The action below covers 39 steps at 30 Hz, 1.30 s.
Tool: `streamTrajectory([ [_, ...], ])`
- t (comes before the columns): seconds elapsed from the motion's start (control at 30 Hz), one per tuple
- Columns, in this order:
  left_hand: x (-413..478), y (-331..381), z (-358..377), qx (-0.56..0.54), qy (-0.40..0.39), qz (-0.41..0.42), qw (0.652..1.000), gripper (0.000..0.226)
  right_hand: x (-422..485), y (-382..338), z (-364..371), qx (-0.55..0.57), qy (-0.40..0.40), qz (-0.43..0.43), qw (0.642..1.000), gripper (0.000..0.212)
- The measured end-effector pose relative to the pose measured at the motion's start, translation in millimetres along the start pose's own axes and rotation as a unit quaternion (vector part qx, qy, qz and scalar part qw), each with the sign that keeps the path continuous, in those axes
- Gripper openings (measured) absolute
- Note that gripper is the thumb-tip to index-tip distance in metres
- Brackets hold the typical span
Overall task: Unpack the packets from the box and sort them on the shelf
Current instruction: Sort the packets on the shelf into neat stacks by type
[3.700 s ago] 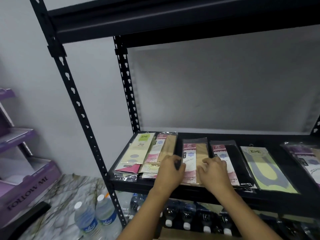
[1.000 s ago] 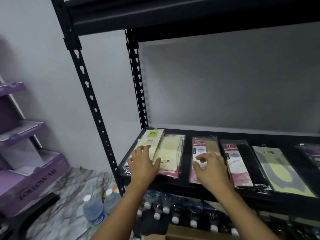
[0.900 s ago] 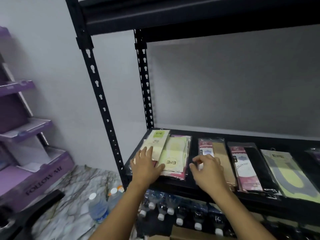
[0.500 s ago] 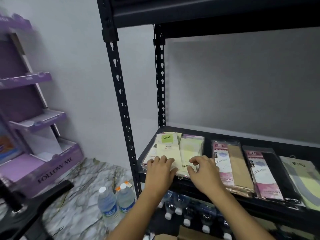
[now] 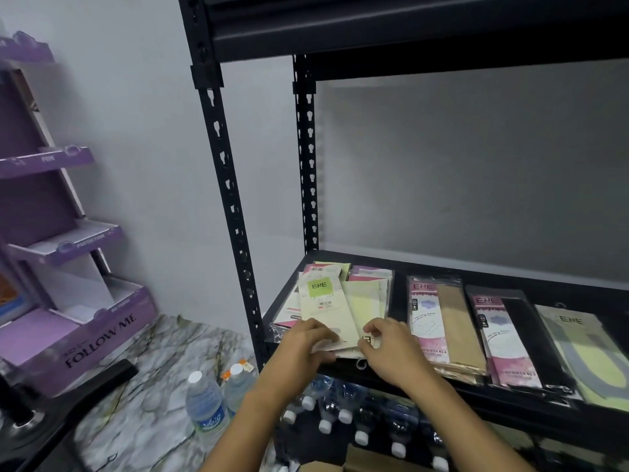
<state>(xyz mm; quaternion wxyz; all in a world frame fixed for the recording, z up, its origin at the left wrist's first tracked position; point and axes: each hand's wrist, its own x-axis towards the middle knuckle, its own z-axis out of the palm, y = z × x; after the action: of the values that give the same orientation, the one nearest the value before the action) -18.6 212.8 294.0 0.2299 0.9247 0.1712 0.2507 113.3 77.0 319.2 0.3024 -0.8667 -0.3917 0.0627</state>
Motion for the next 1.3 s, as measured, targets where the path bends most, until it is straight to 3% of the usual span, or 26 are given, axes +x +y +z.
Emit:
streamTrajectory([
  [0.07,-2.0,0.8,-7.2,-0.015,0.039,0.003,0.999,0.021,-0.1,-0.9,-1.4,0.023,-0.003,0.003,1.000,0.039],
  [0.2,-7.4,13.8,-15.8,-0.084,0.207,-0.004,0.975,0.014,-3.8,-6.4,-8.6,0.103,0.012,0.010,0.995,0.045],
  [0.27,-8.4,25.0,-15.3,-0.187,0.294,-0.067,0.935,0.012,-7.3,-9.5,-12.0,0.153,0.021,0.011,0.988,0.035],
  [0.37,-5.4,45.4,-11.6,-0.357,0.403,-0.183,0.823,0.009,-9.2,-16.4,-15.1,0.264,0.012,0.038,0.964,0.029],
  [0.47,-6.0,62.2,0.9,-0.535,0.391,-0.255,0.704,0.010,-6.9,-24.2,-14.0,0.402,-0.019,0.083,0.912,0.030],
  [0.63,-18.9,80.6,24.2,-0.624,0.290,-0.271,0.673,0.022,-5.2,-21.9,-10.9,0.524,0.008,0.129,0.842,0.031],
  [0.7,-22.3,81.0,27.3,-0.650,0.240,-0.260,0.673,0.038,-5.1,-14.9,-11.9,0.532,0.029,0.149,0.833,0.028],
  [0.77,-23.5,77.8,26.8,-0.653,0.176,-0.265,0.687,0.048,-6.4,-8.0,-14.3,0.511,0.040,0.146,0.846,0.014],
  [0.87,-21.7,70.9,19.8,-0.631,0.129,-0.266,0.718,0.040,-12.5,0.3,-24.6,0.512,0.049,0.136,0.847,0.010],
  [1.07,-6.1,75.9,14.0,-0.438,0.086,-0.230,0.865,0.042,-29.3,18.6,-48.4,0.484,0.064,0.099,0.867,0.018],
  [1.3,3.8,116.6,40.3,-0.405,0.066,-0.193,0.891,0.039,-47.6,48.4,-74.7,0.434,0.105,0.091,0.890,0.025],
])
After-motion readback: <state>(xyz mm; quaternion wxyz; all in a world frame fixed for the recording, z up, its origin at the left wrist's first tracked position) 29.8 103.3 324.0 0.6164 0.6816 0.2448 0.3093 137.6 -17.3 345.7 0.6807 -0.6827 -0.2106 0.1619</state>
